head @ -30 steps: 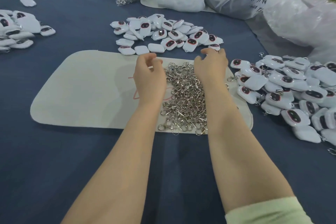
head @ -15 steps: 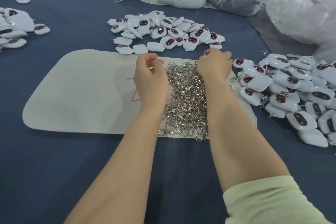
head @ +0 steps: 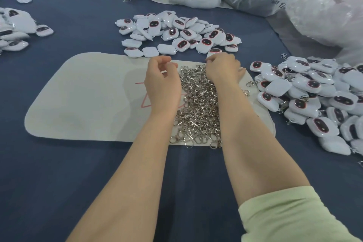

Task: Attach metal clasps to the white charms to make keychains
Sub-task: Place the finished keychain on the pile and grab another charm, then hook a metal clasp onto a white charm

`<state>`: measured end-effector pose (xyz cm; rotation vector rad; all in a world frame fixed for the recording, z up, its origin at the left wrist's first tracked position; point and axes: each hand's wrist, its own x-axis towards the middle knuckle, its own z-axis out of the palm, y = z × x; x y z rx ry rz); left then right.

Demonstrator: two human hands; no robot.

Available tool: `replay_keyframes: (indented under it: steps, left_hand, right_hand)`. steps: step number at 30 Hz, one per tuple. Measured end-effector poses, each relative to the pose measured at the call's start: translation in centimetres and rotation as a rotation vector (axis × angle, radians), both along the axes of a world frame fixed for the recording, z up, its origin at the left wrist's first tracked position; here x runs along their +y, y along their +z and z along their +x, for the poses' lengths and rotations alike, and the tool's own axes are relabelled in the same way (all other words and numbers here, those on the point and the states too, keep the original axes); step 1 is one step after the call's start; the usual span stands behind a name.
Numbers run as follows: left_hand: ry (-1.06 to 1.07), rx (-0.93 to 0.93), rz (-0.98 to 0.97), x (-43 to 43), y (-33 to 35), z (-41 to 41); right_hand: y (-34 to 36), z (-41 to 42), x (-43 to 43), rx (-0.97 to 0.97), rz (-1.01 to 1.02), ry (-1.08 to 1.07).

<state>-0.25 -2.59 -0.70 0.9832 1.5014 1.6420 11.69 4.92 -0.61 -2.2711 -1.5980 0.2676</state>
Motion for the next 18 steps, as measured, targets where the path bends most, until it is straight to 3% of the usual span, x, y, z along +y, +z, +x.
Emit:
replay_keyframes:
  steps: [5, 11, 18]
  left_hand:
    - [0.002, -0.002, 0.002, -0.07, 0.08, 0.0]
    - [-0.002, 0.005, 0.0, -0.08, 0.12, 0.0]
    - [0.002, -0.006, 0.01, 0.14, 0.03, -0.09]
  right_hand:
    - [-0.17, -0.32, 0.26, 0.034, 0.052, -0.037]
    - [0.0, -0.31, 0.59, 0.28, 0.125, -0.044]
    - [0.01, -0.75, 0.73, 0.158, 0.127, -0.082]
